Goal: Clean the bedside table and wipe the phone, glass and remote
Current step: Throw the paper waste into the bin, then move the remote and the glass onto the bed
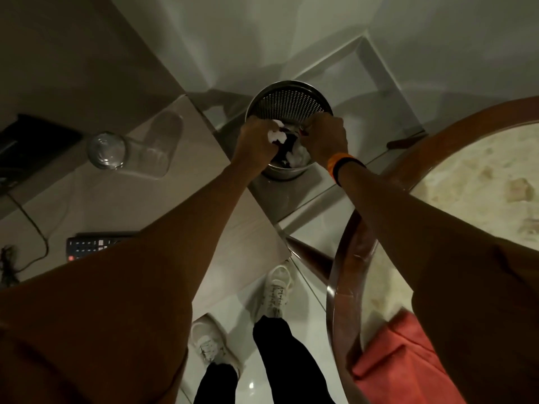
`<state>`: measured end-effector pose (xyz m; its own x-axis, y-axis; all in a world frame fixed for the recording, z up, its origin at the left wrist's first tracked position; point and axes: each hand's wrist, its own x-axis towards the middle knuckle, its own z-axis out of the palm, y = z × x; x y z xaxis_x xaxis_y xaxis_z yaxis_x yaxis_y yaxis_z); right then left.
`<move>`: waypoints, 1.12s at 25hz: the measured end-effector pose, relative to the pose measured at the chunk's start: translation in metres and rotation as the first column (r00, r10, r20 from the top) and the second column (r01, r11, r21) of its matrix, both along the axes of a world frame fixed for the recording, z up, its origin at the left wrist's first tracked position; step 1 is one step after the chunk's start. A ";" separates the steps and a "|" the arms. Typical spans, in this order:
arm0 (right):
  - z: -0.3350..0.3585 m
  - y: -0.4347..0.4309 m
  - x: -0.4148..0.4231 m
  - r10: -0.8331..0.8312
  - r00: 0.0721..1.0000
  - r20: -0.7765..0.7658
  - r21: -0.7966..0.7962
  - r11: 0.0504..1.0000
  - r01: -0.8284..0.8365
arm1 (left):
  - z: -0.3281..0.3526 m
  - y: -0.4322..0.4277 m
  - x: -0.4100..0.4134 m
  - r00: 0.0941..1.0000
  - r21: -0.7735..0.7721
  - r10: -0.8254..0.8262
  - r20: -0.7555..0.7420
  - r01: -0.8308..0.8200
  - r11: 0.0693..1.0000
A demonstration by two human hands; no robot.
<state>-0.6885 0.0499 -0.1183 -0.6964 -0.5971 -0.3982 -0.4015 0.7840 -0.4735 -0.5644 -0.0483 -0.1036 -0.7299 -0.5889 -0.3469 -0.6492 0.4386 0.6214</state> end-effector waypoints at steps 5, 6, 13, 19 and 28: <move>0.000 -0.002 0.007 0.034 0.998 -0.061 -0.051 0.998 -0.037 | 0.003 -0.009 0.017 0.994 -0.044 0.084 -0.062 -0.087 0.995; 0.004 -0.003 0.011 0.029 0.999 -0.042 -0.066 0.997 -0.032 | 0.008 -0.009 0.025 0.991 -0.044 0.107 -0.080 -0.111 0.993; 0.039 -0.034 0.111 0.109 0.947 0.301 -0.373 0.928 0.011 | 0.059 0.017 0.190 0.946 -0.096 0.191 -0.263 -0.222 0.970; 0.053 -0.109 0.189 0.409 0.842 0.351 -0.467 0.856 -0.222 | 0.061 -0.026 0.357 0.990 -0.219 0.068 0.127 -0.039 0.975; 0.053 -0.124 0.226 0.429 0.893 0.133 -0.431 0.837 -0.338 | 0.032 -0.005 0.376 0.967 -0.295 0.224 0.122 -0.180 0.938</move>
